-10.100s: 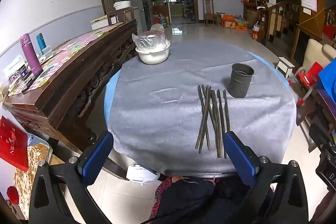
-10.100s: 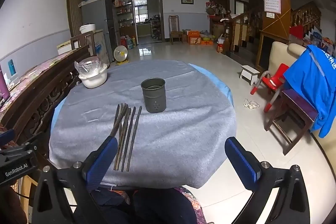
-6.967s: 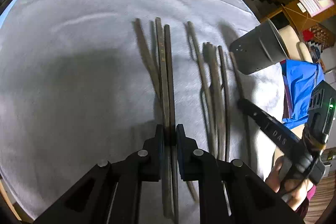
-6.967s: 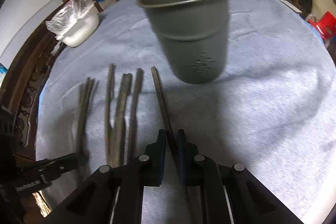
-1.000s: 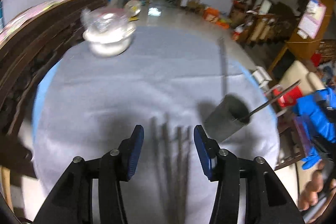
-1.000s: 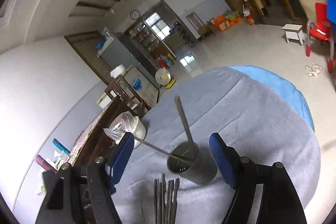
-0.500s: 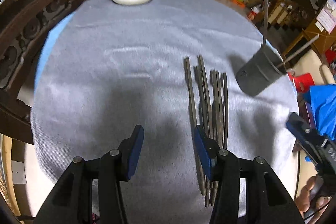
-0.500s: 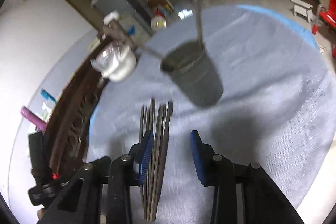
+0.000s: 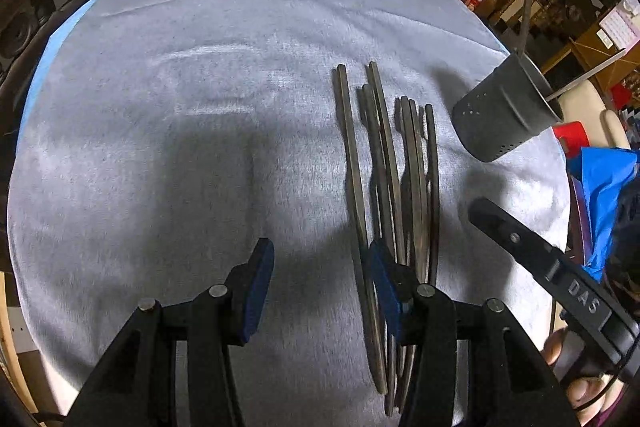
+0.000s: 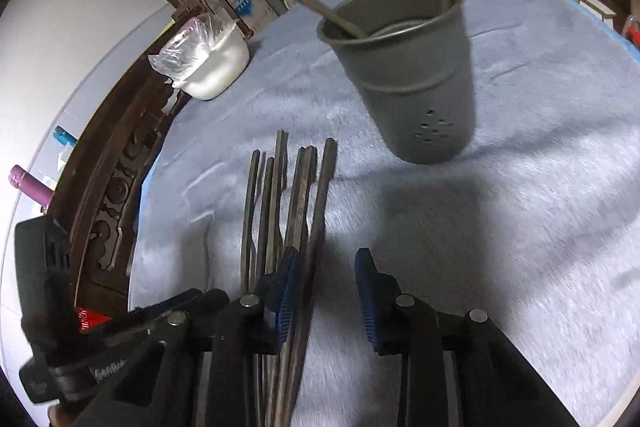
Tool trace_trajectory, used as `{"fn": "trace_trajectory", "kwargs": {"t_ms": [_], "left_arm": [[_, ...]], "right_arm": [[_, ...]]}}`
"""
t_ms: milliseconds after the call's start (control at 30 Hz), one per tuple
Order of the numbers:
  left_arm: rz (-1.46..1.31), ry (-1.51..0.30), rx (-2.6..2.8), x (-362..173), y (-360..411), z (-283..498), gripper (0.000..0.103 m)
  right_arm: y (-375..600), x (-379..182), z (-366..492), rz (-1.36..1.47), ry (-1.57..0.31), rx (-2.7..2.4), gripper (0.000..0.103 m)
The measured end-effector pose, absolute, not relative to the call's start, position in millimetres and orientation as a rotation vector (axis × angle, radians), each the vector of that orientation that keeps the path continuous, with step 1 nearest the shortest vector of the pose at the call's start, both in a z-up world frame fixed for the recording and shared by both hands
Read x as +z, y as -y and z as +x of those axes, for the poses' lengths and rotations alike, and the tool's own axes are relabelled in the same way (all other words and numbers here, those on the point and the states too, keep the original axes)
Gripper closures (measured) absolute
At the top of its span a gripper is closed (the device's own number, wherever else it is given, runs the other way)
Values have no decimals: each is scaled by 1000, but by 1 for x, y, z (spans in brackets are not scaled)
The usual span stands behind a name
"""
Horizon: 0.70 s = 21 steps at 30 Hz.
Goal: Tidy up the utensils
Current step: 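Close the left tool on a chopstick while the right tool grasps another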
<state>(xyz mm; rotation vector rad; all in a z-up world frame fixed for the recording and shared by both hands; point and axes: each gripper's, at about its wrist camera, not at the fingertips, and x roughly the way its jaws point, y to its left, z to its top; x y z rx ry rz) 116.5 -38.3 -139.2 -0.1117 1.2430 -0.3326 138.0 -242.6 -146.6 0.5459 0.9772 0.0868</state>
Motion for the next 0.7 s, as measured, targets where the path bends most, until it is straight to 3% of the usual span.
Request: {"fn": "trace_trajectory", "kwargs": {"t_ms": [167, 533, 600, 667, 700], "left_arm": [[-110, -1274, -342, -146, 42, 124, 62], [-124, -1271, -350, -151, 46, 137, 64], [-121, -1272, -340, -151, 44, 137, 68], [-98, -1277, -315, -152, 43, 138, 87], [-88, -1279, -305, -153, 42, 139, 91]], "right_arm": [[235, -158, 160, 554, -1025, 84, 80], [226, -166, 174, 505, -1068, 30, 92], [225, -164, 173, 484, -1075, 24, 92], [226, -163, 170, 468, -1084, 16, 92], [227, -163, 169, 464, -1087, 12, 92]]}}
